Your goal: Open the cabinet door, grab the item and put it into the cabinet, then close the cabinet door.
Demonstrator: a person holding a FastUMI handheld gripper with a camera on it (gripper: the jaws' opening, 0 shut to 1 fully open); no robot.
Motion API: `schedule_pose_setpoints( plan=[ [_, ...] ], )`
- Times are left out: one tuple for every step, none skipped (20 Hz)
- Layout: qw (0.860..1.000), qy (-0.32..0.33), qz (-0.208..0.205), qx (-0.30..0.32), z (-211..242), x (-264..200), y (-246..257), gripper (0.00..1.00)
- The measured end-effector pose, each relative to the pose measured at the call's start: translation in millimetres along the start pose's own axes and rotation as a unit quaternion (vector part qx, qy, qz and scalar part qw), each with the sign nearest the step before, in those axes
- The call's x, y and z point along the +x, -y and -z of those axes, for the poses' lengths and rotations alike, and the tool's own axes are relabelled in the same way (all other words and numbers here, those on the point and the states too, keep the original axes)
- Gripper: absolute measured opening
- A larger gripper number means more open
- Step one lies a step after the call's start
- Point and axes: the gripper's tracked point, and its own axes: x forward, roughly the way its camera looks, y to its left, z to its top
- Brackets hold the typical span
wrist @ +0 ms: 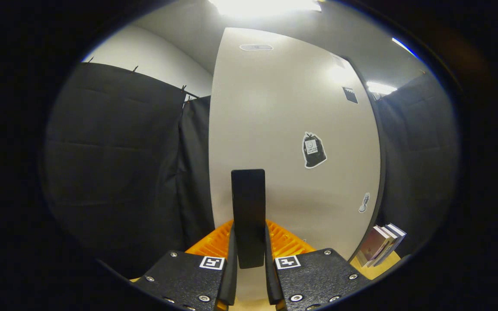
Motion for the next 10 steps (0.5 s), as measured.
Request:
schedule_pose_setpoints(
  plan=[
    [1.000, 0.000, 0.000, 0.002, -1, -5, 1, 0.28],
    [1.000, 0.001, 0.003, 0.003, -1, -8, 3, 0.28],
    [1.000, 0.000, 0.003, 0.005, -1, -11, 4, 0.28],
    [1.000, 0.000, 0.005, 0.008, 0, -14, 6, 0.27],
    [1.000, -0.001, 0.007, 0.007, -1, -17, 7, 0.27],
    [1.000, -0.003, 0.007, 0.005, 0, -20, 10, 0.26],
    [1.000, -0.004, 0.008, 0.004, -1, -22, 11, 0.26],
    [1.000, -0.003, 0.009, 0.006, -1, -26, 13, 0.25],
    [1.000, -0.003, 0.010, 0.008, -1, -28, 15, 0.25],
    [1.000, -0.002, 0.014, 0.016, -1, -31, 17, 0.25]
  ],
)
